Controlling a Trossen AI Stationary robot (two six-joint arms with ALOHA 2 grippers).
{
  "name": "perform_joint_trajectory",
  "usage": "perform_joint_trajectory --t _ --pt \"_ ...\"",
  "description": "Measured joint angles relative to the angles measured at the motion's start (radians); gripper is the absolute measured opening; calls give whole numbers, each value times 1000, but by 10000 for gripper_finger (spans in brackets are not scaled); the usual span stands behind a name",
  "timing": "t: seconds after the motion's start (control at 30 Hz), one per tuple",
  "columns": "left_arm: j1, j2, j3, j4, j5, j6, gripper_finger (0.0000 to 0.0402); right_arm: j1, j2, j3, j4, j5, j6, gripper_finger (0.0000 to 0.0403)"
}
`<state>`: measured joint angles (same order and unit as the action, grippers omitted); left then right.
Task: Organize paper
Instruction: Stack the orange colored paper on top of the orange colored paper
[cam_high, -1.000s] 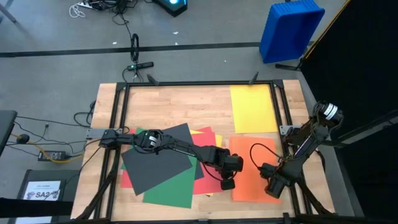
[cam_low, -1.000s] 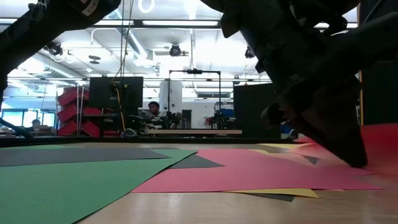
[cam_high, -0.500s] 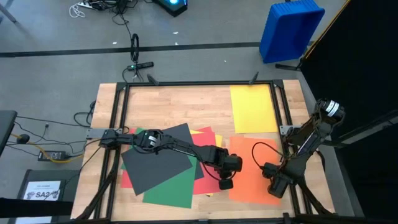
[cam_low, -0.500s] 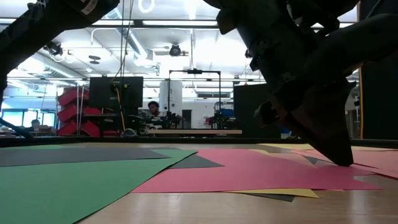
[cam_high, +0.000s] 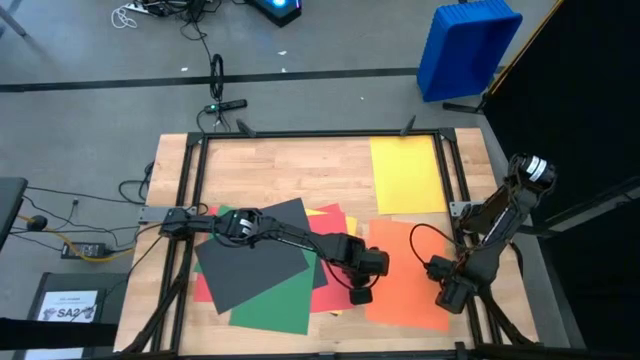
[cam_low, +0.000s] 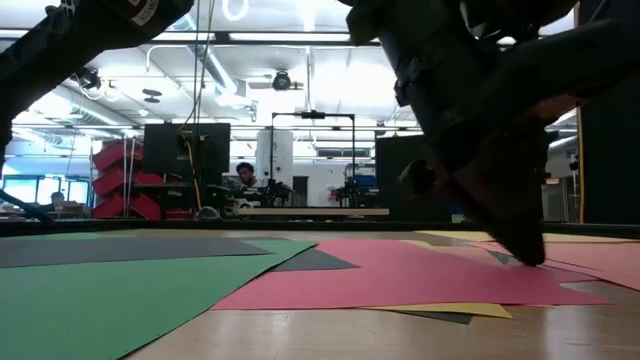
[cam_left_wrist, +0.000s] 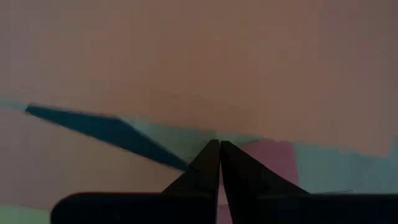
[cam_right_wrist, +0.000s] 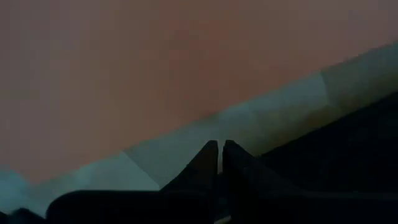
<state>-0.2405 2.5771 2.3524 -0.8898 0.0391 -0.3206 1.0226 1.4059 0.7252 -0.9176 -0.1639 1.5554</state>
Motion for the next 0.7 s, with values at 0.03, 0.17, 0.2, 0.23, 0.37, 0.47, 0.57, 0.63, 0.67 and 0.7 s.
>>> perform_joint_trajectory --t 0.03,0.17,0.2,0.23,0.37,0.47,0.57,0.63,0.67,0.7 --pt "0 0 1 -12 -1 0 0 4 0 -6 0 0 5 0" --pt "1 0 1 -26 -11 1 0 11 0 -50 27 -9 23 0" --pt "3 0 1 -21 -13 2 0 11 0 -62 35 -14 24 0" --pt "4 0 1 -16 -15 1 0 11 0 -73 42 -16 25 0" --pt "11 -1 -14 12 -14 1 0 10 -1 -101 78 -20 31 0" --pt "17 -3 -34 43 1 1 0 4 -4 -110 98 -19 32 0" --pt "21 -6 -49 54 9 0 0 -3 -3 -110 106 -13 30 0" --pt "22 -6 -50 56 9 -1 0 -9 -2 -111 106 -10 27 0" --pt "23 -6 -50 58 10 -1 0 -13 -2 -111 107 -11 25 0" --pt "23 -6 -51 63 10 -1 0 -17 -2 -111 107 -10 21 0"
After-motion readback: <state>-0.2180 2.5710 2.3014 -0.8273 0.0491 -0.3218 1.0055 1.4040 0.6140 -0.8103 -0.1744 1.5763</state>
